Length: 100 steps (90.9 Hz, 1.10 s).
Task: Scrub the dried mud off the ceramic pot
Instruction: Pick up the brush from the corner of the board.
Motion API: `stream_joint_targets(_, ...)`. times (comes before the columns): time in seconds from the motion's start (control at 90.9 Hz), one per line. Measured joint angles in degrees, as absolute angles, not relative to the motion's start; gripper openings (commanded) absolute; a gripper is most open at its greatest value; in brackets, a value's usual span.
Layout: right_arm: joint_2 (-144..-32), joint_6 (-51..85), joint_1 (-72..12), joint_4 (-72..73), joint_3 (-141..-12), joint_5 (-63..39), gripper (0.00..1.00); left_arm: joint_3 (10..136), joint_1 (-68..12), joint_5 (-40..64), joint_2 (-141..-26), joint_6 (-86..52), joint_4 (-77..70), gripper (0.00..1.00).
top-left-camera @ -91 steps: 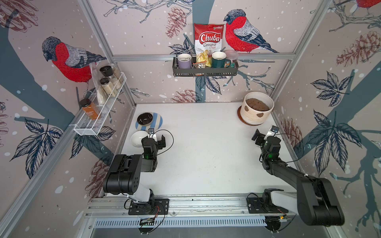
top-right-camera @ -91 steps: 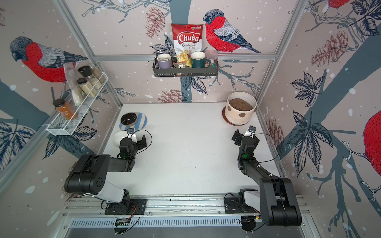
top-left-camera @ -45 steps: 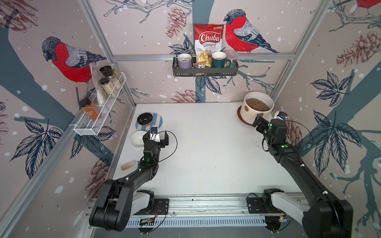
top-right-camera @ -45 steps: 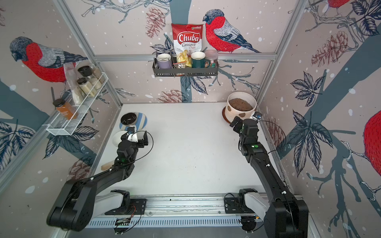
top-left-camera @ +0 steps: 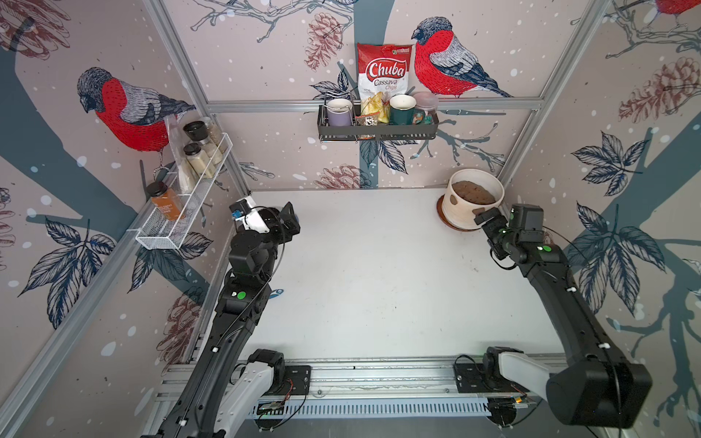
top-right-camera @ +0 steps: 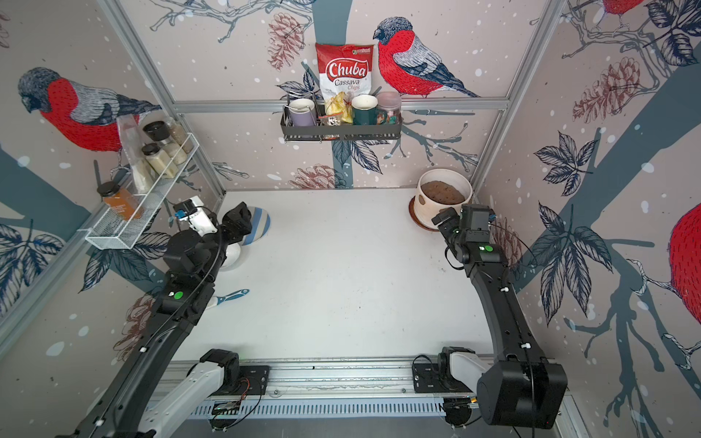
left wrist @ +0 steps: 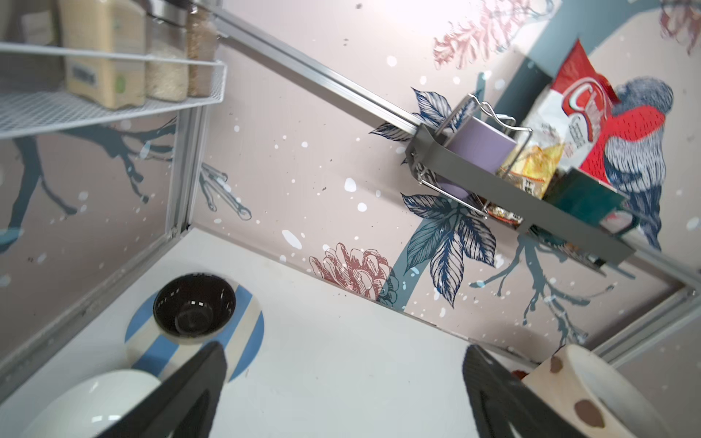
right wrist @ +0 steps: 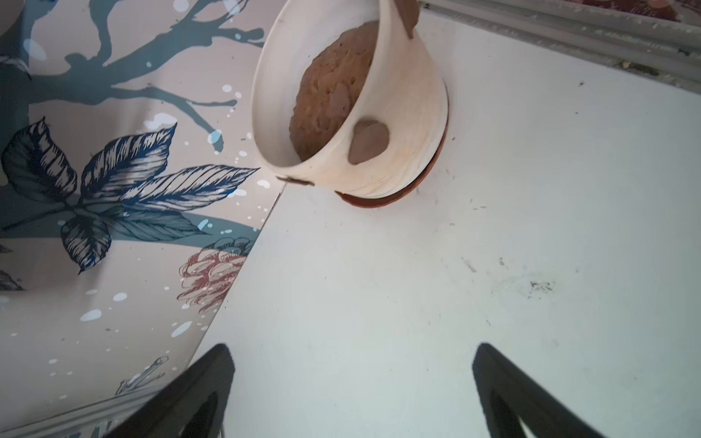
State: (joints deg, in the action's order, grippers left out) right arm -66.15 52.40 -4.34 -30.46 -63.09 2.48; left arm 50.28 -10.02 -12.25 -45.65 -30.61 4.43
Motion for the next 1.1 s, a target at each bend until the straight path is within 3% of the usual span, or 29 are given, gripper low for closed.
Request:
stream_joint_targets(0.286, -64.86, 54.48, -18.72, -40.45, -64.47, 21.04, 0.99, 47.83, -10.37, 8.91, -47.77, -32.67, 1.96, 0.97)
stream_joint_targets(0.561, -70.74, 45.36, -29.02, -39.44, -71.50, 21.69, 0.99, 58.87, -19.35, 22.09, -59.46, -28.95, 3.73, 0.97)
stream_joint_targets(0.77, -75.44, 36.86, -36.38, -36.91, -76.16, 19.27, 0.99, 64.97, -24.93, 23.14, -65.60, -21.28, 11.62, 0.97)
stream_joint_targets(1.1, -71.92, 26.00, -41.45, -26.13, -69.47, 19.05, 0.99, 67.29, -25.06, 8.47, -65.69, -18.09, 24.03, 0.97)
